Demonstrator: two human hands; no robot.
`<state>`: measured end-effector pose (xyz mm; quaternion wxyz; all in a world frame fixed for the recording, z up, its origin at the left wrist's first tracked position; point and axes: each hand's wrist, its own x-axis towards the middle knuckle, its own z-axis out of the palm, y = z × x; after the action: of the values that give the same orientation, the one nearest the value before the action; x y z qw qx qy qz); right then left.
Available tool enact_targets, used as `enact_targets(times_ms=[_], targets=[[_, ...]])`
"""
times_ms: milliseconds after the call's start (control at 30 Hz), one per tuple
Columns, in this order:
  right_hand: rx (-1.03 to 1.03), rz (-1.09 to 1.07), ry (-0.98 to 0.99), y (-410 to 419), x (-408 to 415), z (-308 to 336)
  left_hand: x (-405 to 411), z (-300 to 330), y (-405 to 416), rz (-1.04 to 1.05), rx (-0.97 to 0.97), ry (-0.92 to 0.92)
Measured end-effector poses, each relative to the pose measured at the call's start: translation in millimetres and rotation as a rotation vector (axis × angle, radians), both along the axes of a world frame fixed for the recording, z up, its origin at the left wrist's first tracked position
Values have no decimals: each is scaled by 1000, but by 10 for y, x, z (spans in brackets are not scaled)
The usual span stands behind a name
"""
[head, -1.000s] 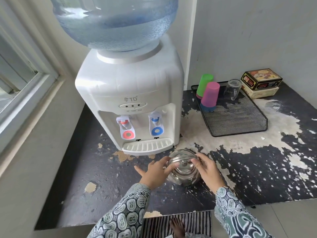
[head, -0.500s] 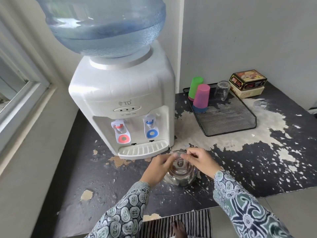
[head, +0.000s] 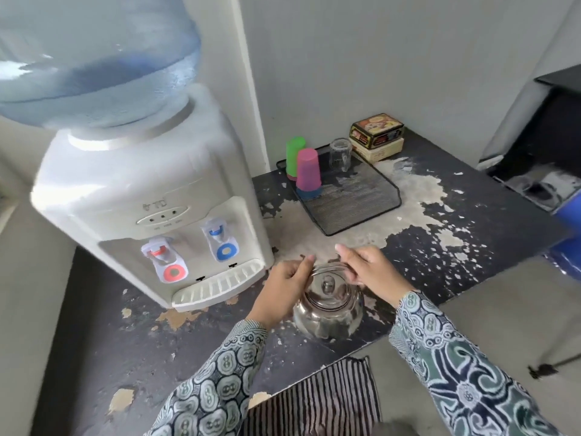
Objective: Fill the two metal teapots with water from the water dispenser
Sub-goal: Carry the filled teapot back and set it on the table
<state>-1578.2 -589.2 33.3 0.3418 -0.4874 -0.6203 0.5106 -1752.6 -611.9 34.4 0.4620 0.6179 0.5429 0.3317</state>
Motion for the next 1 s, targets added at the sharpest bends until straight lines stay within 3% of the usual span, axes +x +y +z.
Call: enact_targets(times_ms=[433, 700, 1000], targets=[[128, -364, 121, -1052, 1935, 285, 2015, 372, -402, -368, 165, -51], [106, -477, 66, -2272, 3726, 434, 3941, 375, -1188, -532, 193, -131], [218, -852, -43, -3320, 5281, 436, 5883, 410, -1801, -820, 175, -190]])
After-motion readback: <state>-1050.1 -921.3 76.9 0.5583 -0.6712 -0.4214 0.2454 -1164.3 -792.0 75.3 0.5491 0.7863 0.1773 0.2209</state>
